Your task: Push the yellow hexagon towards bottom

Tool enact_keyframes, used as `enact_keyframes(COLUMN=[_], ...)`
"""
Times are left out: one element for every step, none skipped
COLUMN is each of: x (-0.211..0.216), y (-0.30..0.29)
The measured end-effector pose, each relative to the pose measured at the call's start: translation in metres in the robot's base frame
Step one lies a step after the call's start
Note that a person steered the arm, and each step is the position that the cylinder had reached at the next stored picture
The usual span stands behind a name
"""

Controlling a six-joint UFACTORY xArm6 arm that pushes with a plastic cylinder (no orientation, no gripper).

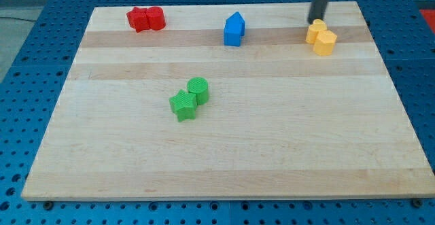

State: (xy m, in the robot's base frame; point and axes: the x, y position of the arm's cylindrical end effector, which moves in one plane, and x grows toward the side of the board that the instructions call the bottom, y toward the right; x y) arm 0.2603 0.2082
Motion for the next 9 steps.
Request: enact_keyframes(x=[0.034, 0.067, 0.091, 0.095, 0.095, 0.099, 0.093, 0.134, 0.191], y=[-0.001, -0.017, -0.027, -0.040, -0.041, -0.043, -0.057, -0.043, -0.019])
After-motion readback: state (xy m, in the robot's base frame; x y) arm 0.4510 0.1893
